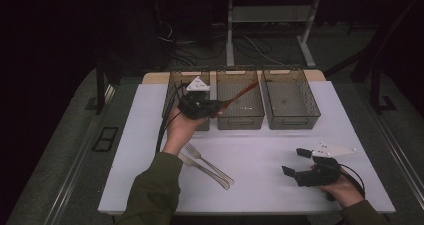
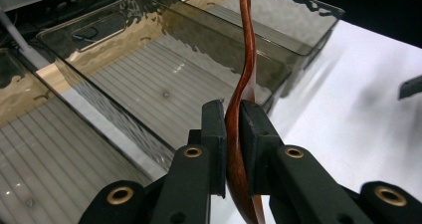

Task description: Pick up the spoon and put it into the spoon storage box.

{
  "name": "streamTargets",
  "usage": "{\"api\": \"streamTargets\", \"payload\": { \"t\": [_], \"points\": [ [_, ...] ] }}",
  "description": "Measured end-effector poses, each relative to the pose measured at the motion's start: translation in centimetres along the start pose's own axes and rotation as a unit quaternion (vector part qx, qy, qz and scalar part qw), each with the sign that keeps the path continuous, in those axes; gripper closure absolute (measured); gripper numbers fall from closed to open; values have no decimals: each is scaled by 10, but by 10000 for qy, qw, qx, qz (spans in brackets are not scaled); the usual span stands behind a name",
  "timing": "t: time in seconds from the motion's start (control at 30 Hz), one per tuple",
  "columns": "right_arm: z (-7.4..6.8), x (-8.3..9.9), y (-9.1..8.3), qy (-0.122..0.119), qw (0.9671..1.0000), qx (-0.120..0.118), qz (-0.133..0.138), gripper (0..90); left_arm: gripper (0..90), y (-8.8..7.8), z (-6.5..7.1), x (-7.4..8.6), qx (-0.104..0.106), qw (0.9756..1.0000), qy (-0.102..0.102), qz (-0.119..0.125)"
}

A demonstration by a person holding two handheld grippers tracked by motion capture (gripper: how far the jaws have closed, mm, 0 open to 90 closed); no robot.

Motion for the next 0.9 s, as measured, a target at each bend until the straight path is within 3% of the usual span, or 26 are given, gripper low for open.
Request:
{"api": "streamTargets", "payload": {
  "t": [0.5, 0.57, 0.77, 0.9],
  "points": [
    [0, 0, -1, 35, 10000, -6, 17, 129, 811, 46, -9, -20, -289, 9991, 14, -320],
    [0, 0, -1, 37, 10000, -7, 19, 129, 810, 53, -9, -20, -343, 9989, -113, -300],
    [1, 0, -2, 39, 10000, -7, 39, 129, 810, 68, -14, -15, -453, 9971, -225, -573],
    [1, 0, -2, 27, 10000, -9, 62, 129, 809, 75, -15, -11, -565, 9951, -203, -788]
  ]
}}
Point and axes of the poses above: each handheld gripper's, and its own axes: y roughly forward along the jaws, x roughly out of its underside, z roughly to its right, the point moved 2 cm from there along y, roughly forward along the jaws, and after that the axes turned 2 degrees about -x, right-handed, at the moved point
